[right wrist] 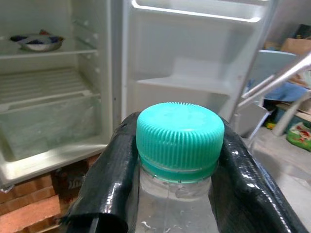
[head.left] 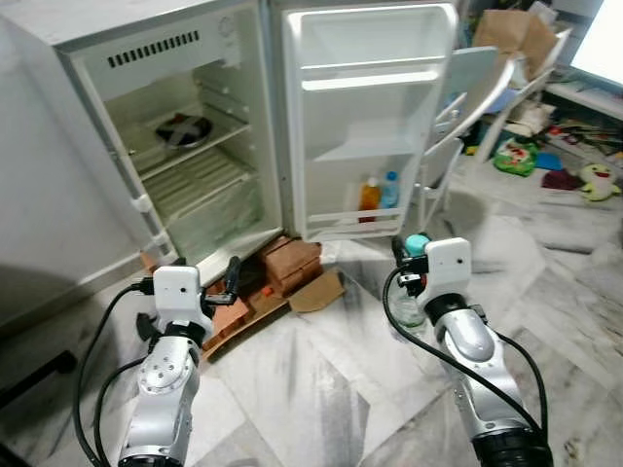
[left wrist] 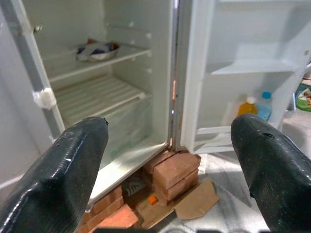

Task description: Restocking fridge

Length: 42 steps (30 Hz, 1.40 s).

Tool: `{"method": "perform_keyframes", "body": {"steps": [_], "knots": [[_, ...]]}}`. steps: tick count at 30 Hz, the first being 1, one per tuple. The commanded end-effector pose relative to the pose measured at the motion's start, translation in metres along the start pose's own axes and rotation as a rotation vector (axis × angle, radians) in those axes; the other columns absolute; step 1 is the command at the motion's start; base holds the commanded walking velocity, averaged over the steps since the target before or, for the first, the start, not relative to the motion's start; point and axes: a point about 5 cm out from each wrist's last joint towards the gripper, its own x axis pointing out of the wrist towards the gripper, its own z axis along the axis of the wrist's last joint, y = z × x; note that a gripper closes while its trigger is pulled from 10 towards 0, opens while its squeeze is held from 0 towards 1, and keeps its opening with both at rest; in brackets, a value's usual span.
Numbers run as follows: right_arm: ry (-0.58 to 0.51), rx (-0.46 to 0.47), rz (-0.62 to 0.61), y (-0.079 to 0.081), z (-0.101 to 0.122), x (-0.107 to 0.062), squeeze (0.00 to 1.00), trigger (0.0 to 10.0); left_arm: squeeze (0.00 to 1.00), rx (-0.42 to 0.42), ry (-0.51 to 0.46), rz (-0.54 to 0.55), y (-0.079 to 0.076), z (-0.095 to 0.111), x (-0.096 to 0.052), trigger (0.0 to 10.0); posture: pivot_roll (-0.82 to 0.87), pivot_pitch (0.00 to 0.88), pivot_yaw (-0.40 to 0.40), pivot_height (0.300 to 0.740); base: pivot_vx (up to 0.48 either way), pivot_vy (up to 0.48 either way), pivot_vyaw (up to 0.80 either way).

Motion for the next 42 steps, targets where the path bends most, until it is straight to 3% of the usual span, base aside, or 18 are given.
{"method": "perform_keyframes", "body": {"steps": [1,28,42], "knots": [[-0.043,0.015,0.025,0.005,0.009,0.003,0.00,10.0,0.00,-0.004,-0.005,0.006,0.004,0.002,0.000,10.0,0.05,0.000,0.002,0.740,0.416,0.000,0.00],[-0.060,-0.008,0.035,0.002,0.011,0.005,0.00,10.0,0.00,-0.018,-0.013,-0.024,-0.005,0.006,0.007,10.0,0.04,0.000,0.000,0.740,0.416,0.036,0.00],[-0.058,-0.014,0.034,0.000,0.010,0.005,0.00,10.0,0.00,-0.031,0.005,-0.026,-0.006,0.004,0.006,10.0,0.04,0.000,0.002,0.740,0.307,0.368,0.00]]}}
